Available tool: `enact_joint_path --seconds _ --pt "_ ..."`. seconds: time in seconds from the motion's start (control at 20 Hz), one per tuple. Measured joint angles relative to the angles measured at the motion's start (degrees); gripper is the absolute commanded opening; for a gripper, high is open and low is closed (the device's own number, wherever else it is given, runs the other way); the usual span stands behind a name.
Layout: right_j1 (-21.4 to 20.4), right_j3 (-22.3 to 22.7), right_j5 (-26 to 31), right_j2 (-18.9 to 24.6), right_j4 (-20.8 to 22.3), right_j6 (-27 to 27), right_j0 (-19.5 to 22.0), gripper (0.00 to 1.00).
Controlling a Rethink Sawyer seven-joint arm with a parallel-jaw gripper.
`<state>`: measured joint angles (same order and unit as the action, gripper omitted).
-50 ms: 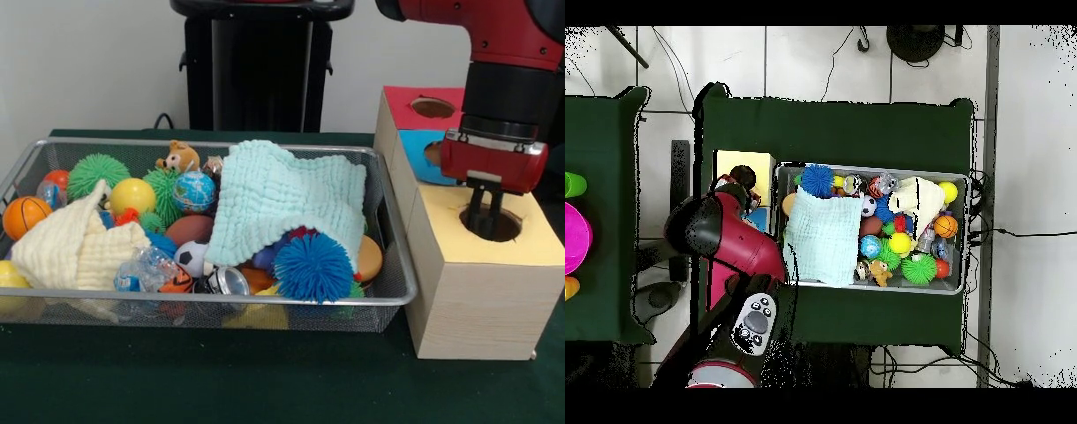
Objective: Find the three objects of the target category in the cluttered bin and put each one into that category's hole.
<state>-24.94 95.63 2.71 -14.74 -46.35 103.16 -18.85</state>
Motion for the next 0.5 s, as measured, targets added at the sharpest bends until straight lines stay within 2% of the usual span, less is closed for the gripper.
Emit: enact_joint_path --seconds 0.3,0.5 --pt "-0.66 -0.04 2.49 -2.52 -0.04 0.76 -2.03 0.00" --pt "-1.74 -0.19 6.36 -5.39 0.03 2.69 -3.88 0.00"
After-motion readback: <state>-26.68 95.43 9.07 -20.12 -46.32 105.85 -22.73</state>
